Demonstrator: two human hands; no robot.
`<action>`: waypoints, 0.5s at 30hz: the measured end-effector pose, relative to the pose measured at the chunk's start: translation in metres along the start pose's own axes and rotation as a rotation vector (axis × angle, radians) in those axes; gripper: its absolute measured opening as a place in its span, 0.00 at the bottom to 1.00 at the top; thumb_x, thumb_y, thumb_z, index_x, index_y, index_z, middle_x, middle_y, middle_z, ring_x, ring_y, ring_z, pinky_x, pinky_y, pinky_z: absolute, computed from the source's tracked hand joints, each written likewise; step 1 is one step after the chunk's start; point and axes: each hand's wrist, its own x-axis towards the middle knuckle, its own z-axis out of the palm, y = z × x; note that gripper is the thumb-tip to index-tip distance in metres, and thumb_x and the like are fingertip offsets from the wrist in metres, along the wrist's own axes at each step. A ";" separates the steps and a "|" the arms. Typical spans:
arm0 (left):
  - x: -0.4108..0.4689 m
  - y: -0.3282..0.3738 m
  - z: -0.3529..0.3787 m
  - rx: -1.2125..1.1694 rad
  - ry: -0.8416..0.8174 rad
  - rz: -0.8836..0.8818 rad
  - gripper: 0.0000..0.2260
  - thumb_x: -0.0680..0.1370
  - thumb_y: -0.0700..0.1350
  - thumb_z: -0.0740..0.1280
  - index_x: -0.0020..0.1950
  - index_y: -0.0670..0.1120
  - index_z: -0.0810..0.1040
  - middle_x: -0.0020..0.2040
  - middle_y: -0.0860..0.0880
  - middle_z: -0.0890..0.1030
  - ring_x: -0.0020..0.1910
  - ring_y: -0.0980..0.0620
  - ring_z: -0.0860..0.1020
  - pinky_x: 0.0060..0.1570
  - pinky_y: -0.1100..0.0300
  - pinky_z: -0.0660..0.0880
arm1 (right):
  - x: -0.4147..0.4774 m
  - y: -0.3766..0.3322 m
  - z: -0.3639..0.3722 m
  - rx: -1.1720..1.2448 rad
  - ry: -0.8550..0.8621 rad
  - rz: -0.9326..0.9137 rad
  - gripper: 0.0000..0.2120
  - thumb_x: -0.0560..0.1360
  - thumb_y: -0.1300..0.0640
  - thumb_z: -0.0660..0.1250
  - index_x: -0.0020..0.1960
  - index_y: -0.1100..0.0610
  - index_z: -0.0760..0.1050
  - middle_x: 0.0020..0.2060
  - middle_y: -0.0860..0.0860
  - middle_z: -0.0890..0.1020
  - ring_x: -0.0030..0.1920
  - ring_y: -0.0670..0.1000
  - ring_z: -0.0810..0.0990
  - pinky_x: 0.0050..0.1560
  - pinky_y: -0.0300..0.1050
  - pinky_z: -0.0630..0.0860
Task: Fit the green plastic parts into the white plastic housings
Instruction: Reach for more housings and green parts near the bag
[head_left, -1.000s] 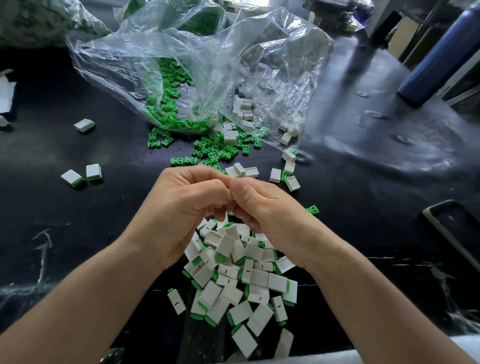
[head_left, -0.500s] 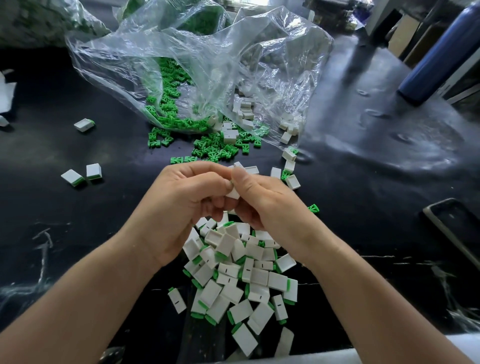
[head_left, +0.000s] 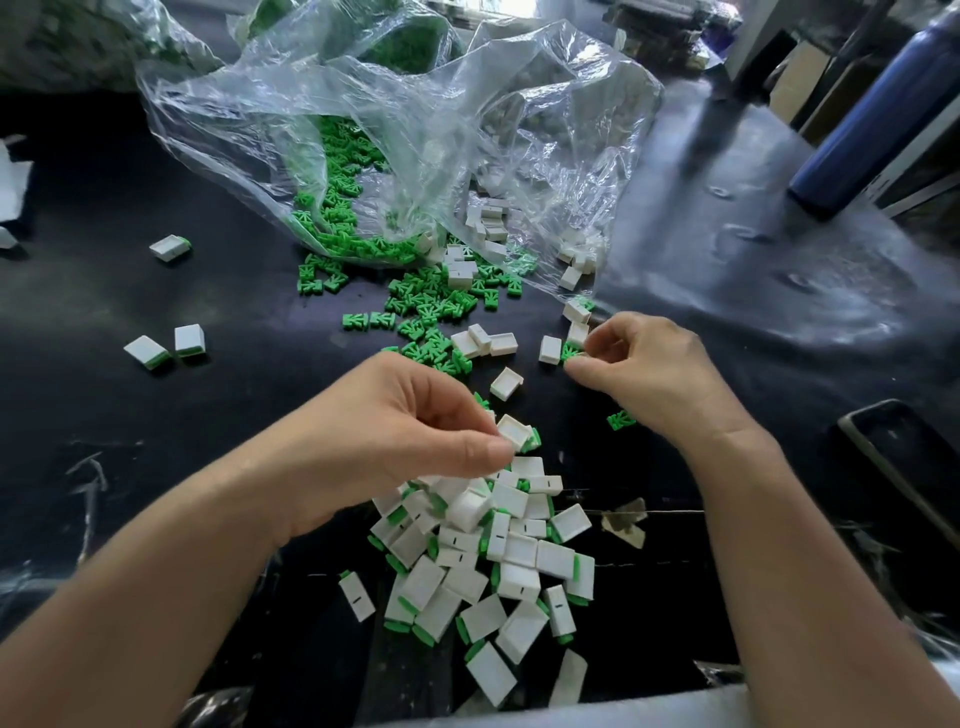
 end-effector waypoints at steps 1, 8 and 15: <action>0.000 0.000 0.000 -0.003 0.020 0.000 0.12 0.59 0.51 0.72 0.34 0.43 0.83 0.24 0.53 0.75 0.20 0.63 0.69 0.22 0.75 0.63 | 0.001 0.000 0.002 -0.034 -0.006 -0.003 0.08 0.69 0.50 0.71 0.46 0.50 0.75 0.40 0.46 0.77 0.47 0.49 0.76 0.50 0.42 0.72; 0.004 -0.003 -0.002 -0.069 0.204 0.003 0.12 0.60 0.51 0.70 0.37 0.45 0.84 0.27 0.51 0.78 0.23 0.59 0.69 0.21 0.70 0.64 | 0.001 0.000 0.000 0.020 0.061 -0.069 0.02 0.72 0.54 0.69 0.43 0.48 0.78 0.37 0.44 0.79 0.43 0.46 0.78 0.47 0.38 0.74; 0.010 -0.008 -0.001 -0.149 0.394 0.024 0.12 0.66 0.37 0.72 0.46 0.49 0.81 0.36 0.51 0.82 0.32 0.55 0.80 0.30 0.66 0.76 | -0.023 -0.029 0.005 0.611 -0.190 -0.247 0.12 0.67 0.66 0.73 0.37 0.50 0.76 0.32 0.45 0.81 0.35 0.42 0.79 0.40 0.34 0.76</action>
